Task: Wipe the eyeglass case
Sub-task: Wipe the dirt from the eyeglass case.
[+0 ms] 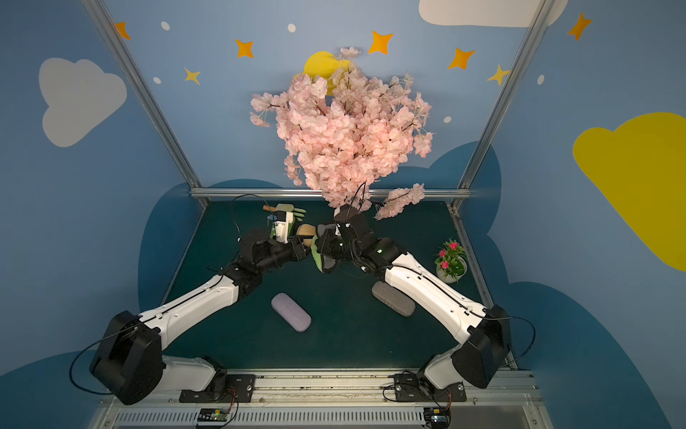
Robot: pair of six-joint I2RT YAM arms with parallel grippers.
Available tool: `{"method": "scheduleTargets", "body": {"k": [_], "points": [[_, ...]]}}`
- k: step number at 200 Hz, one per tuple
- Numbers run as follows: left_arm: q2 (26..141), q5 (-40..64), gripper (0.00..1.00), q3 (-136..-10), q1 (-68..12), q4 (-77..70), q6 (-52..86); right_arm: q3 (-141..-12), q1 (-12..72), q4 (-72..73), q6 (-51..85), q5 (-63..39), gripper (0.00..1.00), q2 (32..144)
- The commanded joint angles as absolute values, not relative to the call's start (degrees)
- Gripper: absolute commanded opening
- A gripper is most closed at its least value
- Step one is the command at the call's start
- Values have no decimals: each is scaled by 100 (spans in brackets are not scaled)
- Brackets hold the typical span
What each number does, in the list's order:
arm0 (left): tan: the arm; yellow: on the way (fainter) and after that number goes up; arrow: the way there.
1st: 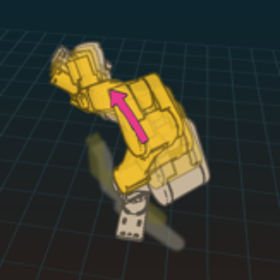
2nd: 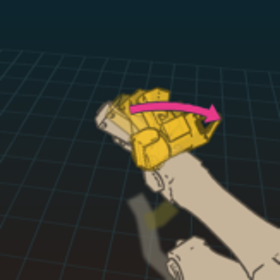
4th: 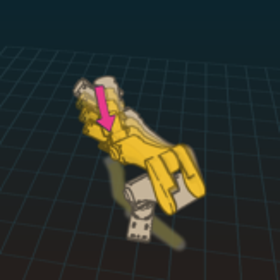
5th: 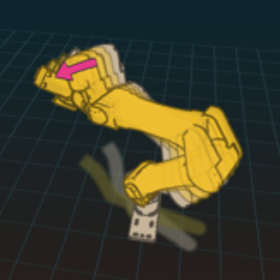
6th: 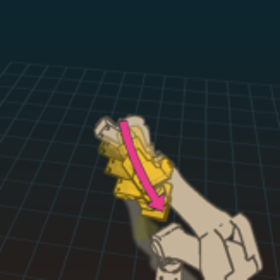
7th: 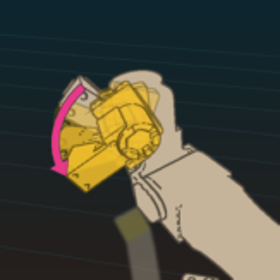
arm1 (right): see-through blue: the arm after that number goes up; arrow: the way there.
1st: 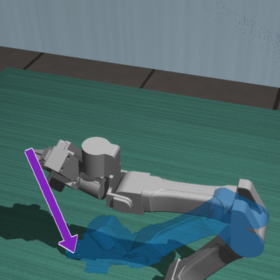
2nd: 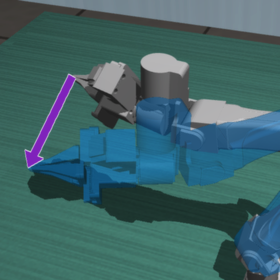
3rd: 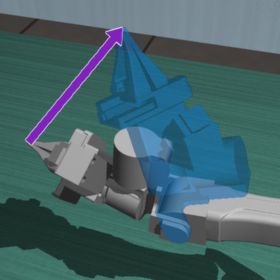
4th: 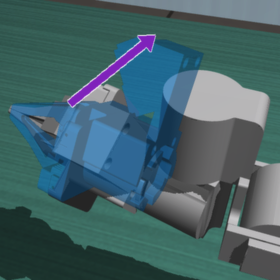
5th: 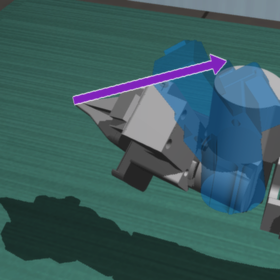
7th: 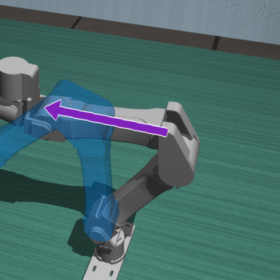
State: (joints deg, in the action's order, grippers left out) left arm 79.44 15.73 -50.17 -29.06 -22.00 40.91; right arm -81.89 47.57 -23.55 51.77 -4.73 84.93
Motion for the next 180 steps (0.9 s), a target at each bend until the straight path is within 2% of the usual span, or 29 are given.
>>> {"method": "scheduleTargets", "body": {"k": [1,83,150,180], "points": [[8039,1714,3,-5202,-3149,-2699,4850,-8339,4869,-2294,4970,-512,0,8606],[7839,2055,3,-4944,-2907,-3220,6967,-7081,4139,-2640,4785,266,0,8178],[8552,2223,3,-5020,-3210,-3924,8505,-8656,5186,-2498,4292,576,0,8786],[8790,2197,3,-4952,-3305,-4823,9262,-8558,5293,-2377,4237,768,0,8844]]}}
